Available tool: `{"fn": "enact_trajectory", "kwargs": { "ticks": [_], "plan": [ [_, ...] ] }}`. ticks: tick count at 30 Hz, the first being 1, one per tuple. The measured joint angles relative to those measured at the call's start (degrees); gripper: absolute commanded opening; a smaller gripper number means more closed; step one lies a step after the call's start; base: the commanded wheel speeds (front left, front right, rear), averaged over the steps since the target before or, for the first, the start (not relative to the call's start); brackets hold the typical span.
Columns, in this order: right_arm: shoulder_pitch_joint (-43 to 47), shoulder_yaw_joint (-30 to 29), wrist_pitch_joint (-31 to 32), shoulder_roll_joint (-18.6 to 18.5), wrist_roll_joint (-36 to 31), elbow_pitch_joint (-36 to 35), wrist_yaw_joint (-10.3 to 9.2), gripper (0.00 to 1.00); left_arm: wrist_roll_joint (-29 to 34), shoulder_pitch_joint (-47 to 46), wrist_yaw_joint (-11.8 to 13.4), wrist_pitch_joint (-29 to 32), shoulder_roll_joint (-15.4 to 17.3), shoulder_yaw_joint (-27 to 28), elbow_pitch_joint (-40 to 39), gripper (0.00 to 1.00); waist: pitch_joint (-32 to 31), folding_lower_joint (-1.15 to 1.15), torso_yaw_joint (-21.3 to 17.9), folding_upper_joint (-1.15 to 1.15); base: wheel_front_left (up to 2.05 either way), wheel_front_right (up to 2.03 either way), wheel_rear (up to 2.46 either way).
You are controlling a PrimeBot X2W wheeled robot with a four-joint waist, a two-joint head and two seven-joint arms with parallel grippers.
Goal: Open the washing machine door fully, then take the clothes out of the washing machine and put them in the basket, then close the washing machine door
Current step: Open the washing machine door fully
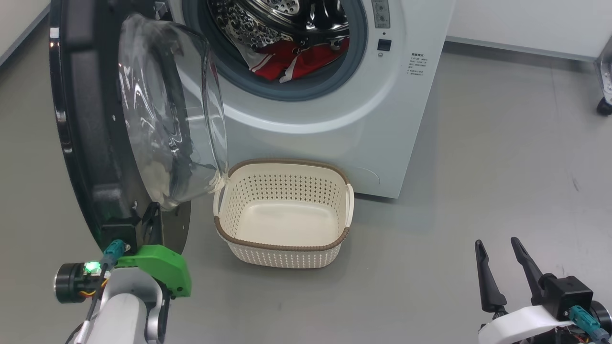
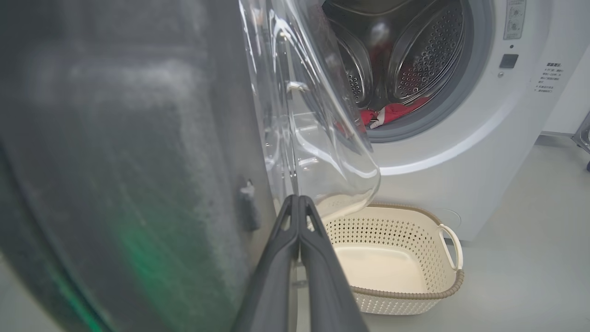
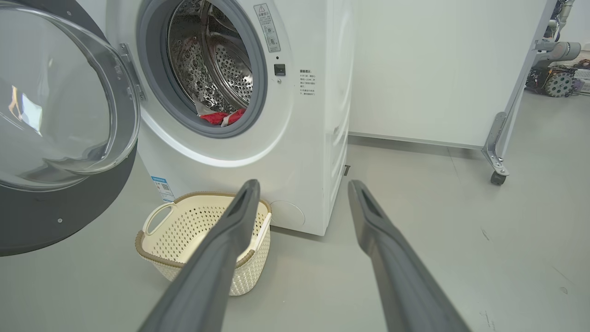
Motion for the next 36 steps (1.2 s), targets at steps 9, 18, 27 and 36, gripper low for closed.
{"fn": "enact_trajectory", "kwargs": {
  "ticks": [9,18,27,36],
  "plan": [
    [-0.12,0.05,0.0,-0.48,-0.68,-0.36,0.53,1.0,-2.54,-1.41,0.48,-1.04,0.37,5.65,-0.02,0.0,2.88,0.0,1.58,0.0,0.0,0.0,0.0],
    [-1.02,0.4,0.0,-1.11,-1.32,-0.79,1.22,1.0,-4.27,-2.6,0.51,-2.04,1.77,11.51,0.4,0.0,6.15,0.0,2.57,0.0,0.0,0.0,0.0],
    [-2.24,0.57,0.0,-2.42,-1.99,-1.51,1.7,1.0,-6.33,-4.2,0.54,-2.55,3.16,16.48,0.99,0.0,9.61,0.0,2.93,0.0,0.0,0.0,0.0],
    [-3.54,-0.1,0.0,-4.31,-2.44,-2.41,2.03,1.0,-7.15,-7.28,0.59,-3.34,5.23,20.81,1.86,0.0,13.95,0.0,3.11,0.0,0.0,0.0,0.0]
  ]
}}
